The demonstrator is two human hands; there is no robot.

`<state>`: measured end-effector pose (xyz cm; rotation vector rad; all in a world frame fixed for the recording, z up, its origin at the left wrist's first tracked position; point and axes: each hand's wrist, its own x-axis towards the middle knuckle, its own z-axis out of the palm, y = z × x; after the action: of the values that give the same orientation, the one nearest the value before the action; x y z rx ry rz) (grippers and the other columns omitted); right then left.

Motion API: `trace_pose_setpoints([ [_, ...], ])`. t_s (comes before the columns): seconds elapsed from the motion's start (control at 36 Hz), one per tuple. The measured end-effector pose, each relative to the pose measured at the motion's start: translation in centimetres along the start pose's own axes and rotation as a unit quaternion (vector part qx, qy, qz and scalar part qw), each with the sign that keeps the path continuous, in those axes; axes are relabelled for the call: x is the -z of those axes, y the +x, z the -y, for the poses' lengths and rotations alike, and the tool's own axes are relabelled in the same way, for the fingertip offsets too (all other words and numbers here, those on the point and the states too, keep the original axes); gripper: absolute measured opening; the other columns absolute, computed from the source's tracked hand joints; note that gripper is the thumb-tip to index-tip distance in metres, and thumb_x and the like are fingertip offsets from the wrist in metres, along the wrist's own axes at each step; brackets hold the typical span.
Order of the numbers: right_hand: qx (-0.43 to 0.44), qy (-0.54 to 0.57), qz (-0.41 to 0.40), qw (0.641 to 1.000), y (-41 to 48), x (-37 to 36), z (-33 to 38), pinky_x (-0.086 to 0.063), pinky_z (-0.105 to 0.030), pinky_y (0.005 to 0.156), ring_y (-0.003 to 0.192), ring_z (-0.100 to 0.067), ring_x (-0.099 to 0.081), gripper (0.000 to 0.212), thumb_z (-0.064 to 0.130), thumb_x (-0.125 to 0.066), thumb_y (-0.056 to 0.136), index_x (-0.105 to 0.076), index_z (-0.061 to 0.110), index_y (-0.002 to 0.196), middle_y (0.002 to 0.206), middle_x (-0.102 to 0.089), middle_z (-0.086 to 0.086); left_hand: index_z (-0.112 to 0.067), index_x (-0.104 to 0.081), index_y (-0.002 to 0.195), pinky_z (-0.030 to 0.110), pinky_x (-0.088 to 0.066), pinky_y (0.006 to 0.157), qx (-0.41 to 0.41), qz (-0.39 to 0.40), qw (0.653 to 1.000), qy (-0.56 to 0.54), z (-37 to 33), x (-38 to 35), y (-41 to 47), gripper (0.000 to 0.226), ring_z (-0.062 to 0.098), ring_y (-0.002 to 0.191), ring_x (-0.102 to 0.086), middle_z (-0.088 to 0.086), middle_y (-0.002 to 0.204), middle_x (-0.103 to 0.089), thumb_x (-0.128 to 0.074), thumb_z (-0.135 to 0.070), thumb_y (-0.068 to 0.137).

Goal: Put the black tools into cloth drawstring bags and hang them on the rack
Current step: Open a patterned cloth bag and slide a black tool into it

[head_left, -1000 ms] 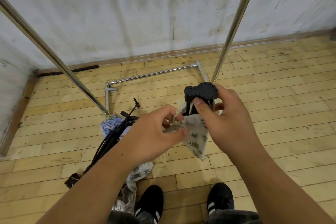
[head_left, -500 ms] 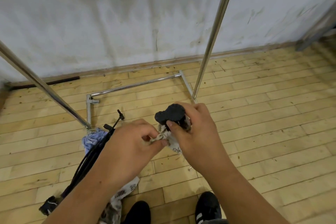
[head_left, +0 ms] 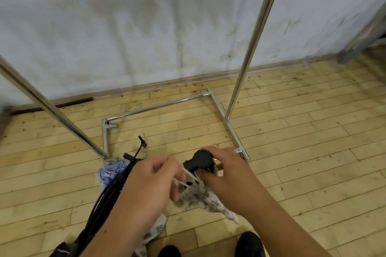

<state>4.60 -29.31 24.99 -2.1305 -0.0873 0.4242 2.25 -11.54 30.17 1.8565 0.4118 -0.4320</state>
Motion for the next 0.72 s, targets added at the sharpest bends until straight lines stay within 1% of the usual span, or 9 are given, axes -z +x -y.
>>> trace_pose_setpoints([
  [0.03, -0.005, 0.022, 0.013, 1.0, 0.1, 0.0, 0.2, -0.047, -0.01, 0.082, 0.103, 0.004, -0.057, 0.028, 0.027, -0.072, 0.093, -0.068, 0.049, 0.109, 0.113, -0.063, 0.02, -0.019, -0.068, 0.062, 0.035, -0.043, 0.061, 0.013, -0.013, 1.0, -0.011, 0.1, 0.6, 0.3, 0.035, 0.02, 0.055, -0.047, 0.014, 0.069, -0.07, -0.058, -0.036, 0.091],
  [0.08, -0.021, 0.045, 0.032, 0.998, 0.1, 0.2, 0.5, -0.053, -0.018, 0.084, 0.102, 0.004, -0.059, 0.027, 0.027, -0.071, 0.094, -0.067, 0.05, 0.107, 0.106, -0.067, 0.025, -0.018, -0.059, 0.053, 0.037, -0.041, 0.06, 0.028, -0.024, 0.999, -0.008, 0.4, 1.5, 0.7, 0.043, 0.02, 0.054, -0.045, 0.017, 0.077, -0.071, -0.056, -0.031, 0.094],
  [0.14, -0.034, 0.03, 0.053, 0.998, 0.0, 0.1, 0.6, -0.051, -0.019, 0.086, 0.106, -0.001, -0.059, 0.025, 0.029, -0.069, 0.096, -0.065, 0.047, 0.112, 0.11, -0.063, 0.024, -0.012, -0.052, 0.058, 0.035, -0.035, 0.058, 0.034, -0.023, 0.999, -0.012, 0.8, 2.1, 0.9, 0.04, 0.017, 0.05, -0.037, 0.016, 0.069, -0.055, -0.056, -0.024, 0.096],
  [0.19, -0.04, -0.008, 0.076, 0.996, -0.1, -0.4, 0.7, -0.043, -0.012, 0.083, 0.113, -0.006, -0.057, 0.027, 0.032, -0.067, 0.098, -0.061, 0.048, 0.12, 0.12, -0.058, 0.021, -0.005, -0.057, 0.073, 0.036, -0.028, 0.057, 0.029, -0.014, 0.999, -0.013, 1.2, 2.3, 1.1, 0.026, 0.018, 0.05, -0.027, 0.004, 0.059, -0.039, -0.058, -0.021, 0.093],
  [0.25, -0.037, -0.037, 0.081, 0.995, -0.2, -0.9, 0.7, -0.041, -0.014, 0.085, 0.115, -0.007, -0.056, 0.03, 0.034, -0.064, 0.099, -0.057, 0.049, 0.124, 0.127, -0.057, 0.016, -0.013, -0.069, 0.078, 0.029, -0.027, 0.051, 0.01, -0.014, 1.0, -0.001, 1.4, 2.2, 1.0, 0.018, 0.016, 0.048, -0.025, -0.008, 0.049, -0.035, -0.059, -0.018, 0.092],
  [0.33, -0.024, -0.054, 0.067, 0.996, -0.2, -1.4, 1.0, -0.043, -0.021, 0.09, 0.115, -0.007, -0.056, 0.029, 0.035, -0.063, 0.1, -0.056, 0.048, 0.125, 0.126, -0.059, 0.016, -0.019, -0.073, 0.079, 0.02, -0.029, 0.047, -0.039, -0.011, 0.999, -0.003, 1.1, 2.1, 0.5, 0.017, 0.011, 0.045, -0.029, -0.006, 0.054, -0.037, -0.062, -0.016, 0.091],
  [0.5, 0.007, -0.081, 0.06, 0.995, -0.6, -1.6, 1.8, -0.051, -0.02, 0.081, 0.101, -0.003, -0.06, 0.029, 0.031, -0.061, 0.099, -0.057, 0.047, 0.123, 0.114, -0.065, 0.013, -0.025, -0.075, 0.078, 0.015, -0.03, 0.043, -0.108, 0.052, 0.993, 0.004, 0.2, 1.4, -0.6, 0.03, 0.007, 0.042, -0.034, -0.011, 0.05, -0.046, -0.059, -0.001, 0.088],
  [0.61, 0.012, -0.038, 0.117, 0.992, -0.9, -1.1, 2.6, -0.052, -0.021, 0.079, 0.098, 0.001, -0.062, 0.037, 0.027, -0.054, 0.102, -0.051, 0.056, 0.126, 0.115, -0.066, 0.015, -0.028, -0.075, 0.078, 0.014, -0.037, 0.044, -0.122, 0.019, 0.992, -0.012, 0.0, 1.2, -0.7, 0.033, 0.005, 0.044, -0.041, -0.009, 0.054, -0.053, -0.06, -0.001, 0.09],
  [0.72, 0.006, 0.107, 0.164, 0.981, -1.5, -0.6, 3.7, -0.049, -0.031, 0.102, 0.117, 0.005, -0.058, 0.059, 0.018, -0.047, 0.097, -0.045, 0.064, 0.134, 0.129, -0.062, 0.023, -0.029, -0.077, 0.085, 0.016, -0.045, 0.056, -0.137, 0.002, 0.99, -0.025, -0.3, 1.5, -0.6, 0.034, 0.007, 0.058, -0.054, -0.001, 0.066, -0.065, -0.059, -0.001, 0.09],
])
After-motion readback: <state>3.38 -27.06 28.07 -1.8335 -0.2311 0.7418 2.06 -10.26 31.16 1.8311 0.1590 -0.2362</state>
